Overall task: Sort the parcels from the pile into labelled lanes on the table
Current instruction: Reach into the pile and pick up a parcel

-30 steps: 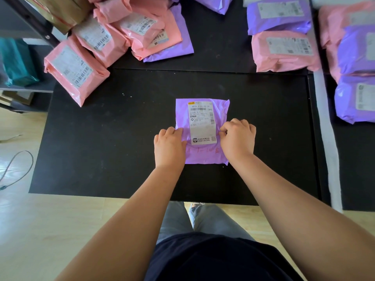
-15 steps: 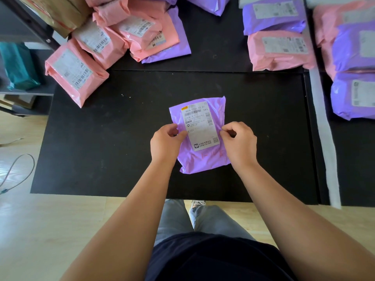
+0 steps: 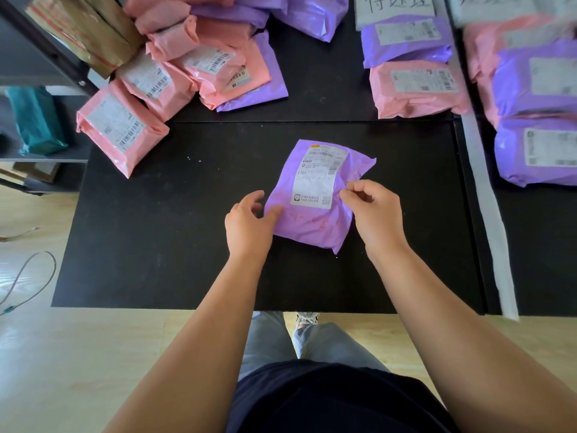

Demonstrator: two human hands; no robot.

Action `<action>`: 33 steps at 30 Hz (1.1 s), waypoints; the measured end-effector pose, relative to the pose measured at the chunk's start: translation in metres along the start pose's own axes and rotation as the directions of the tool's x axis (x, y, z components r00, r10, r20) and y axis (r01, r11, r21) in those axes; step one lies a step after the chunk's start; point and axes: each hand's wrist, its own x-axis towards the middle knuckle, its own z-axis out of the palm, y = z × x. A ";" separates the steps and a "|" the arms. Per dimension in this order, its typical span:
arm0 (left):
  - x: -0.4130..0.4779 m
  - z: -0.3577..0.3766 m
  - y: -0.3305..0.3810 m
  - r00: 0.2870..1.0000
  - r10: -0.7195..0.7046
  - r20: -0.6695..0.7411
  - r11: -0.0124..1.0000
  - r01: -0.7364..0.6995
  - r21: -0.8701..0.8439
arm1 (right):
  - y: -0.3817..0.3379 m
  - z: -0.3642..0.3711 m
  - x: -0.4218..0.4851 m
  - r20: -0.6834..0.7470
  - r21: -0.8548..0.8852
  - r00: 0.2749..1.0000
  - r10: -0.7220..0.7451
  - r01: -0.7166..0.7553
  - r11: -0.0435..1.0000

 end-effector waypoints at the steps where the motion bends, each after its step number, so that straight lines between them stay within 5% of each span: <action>1: 0.001 -0.001 0.001 1.000 -0.001 -0.010 1.000 0.001 0.004 | -0.001 -0.002 -0.001 0.004 0.021 1.000 0.007 -0.007 1.000; 9: 0.001 -0.009 0.024 0.999 -0.026 0.032 0.998 0.028 -0.052 | -0.006 -0.016 -0.005 0.007 -0.011 1.000 -0.019 0.019 1.000; 20: -0.013 -0.024 0.067 0.979 0.203 -0.013 0.979 -0.203 0.016 | -0.011 -0.041 -0.012 -0.064 -0.171 0.996 -0.059 0.048 0.984; 33: -0.021 -0.036 0.109 0.779 0.583 0.230 0.792 -0.608 0.053 | -0.040 -0.076 -0.031 -0.402 -0.311 0.899 -0.171 0.042 0.950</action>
